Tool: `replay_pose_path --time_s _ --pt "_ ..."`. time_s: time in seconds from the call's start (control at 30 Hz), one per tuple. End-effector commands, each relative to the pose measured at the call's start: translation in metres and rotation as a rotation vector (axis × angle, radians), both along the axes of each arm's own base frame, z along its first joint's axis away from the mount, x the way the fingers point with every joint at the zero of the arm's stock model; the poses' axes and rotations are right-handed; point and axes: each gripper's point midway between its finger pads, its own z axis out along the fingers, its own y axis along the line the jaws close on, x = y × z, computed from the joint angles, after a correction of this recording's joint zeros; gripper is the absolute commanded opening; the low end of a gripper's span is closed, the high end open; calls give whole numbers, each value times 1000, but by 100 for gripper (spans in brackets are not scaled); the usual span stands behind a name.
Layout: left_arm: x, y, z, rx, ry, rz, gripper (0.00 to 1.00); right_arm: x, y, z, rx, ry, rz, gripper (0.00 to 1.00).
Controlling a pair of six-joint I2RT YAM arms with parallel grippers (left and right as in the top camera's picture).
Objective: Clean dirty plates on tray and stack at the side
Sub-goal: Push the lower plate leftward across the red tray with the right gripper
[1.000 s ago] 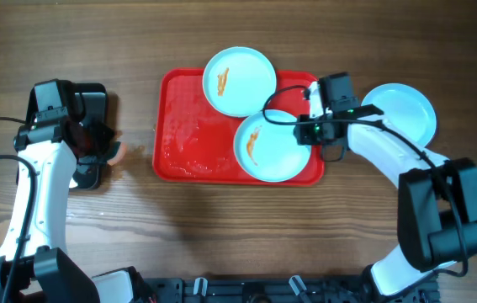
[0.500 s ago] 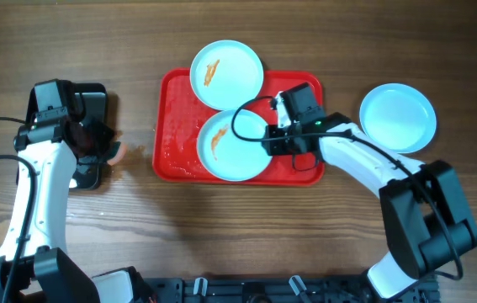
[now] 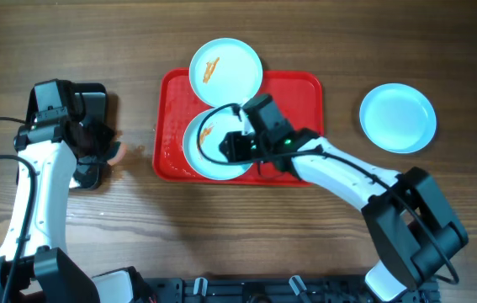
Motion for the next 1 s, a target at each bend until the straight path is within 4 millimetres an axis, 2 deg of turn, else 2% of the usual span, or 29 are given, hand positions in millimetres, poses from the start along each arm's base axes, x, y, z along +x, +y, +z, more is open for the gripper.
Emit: replay_pose_path --time_s 0.0,0.13,0.23,0.4,0.47,0.57,0.7,0.97 --pt "-1 0 6 5 -21 -19 4 3 1 1 10 28 -17 22" --pt "-1 0 6 5 -21 -19 4 26 -19 19 6 0 -63 20" --pt "-1 0 6 5 -21 -19 4 45 -53 27 -38 -16 -128 18" --pt "-1 0 6 5 -21 -19 4 63 -115 11 -143 28 -271 4" --pt "-1 0 6 4 -22 -20 4 63 -126 2 -164 50 -286 4" --pt "-1 0 6 4 -21 -20 4 59 -123 -13 -177 83 -260 4" --pt "-1 0 6 4 -21 -20 4 48 -104 -30 -164 127 -204 4" --pt "-1 0 6 4 -22 -19 4 36 -69 -30 -119 125 -134 4"
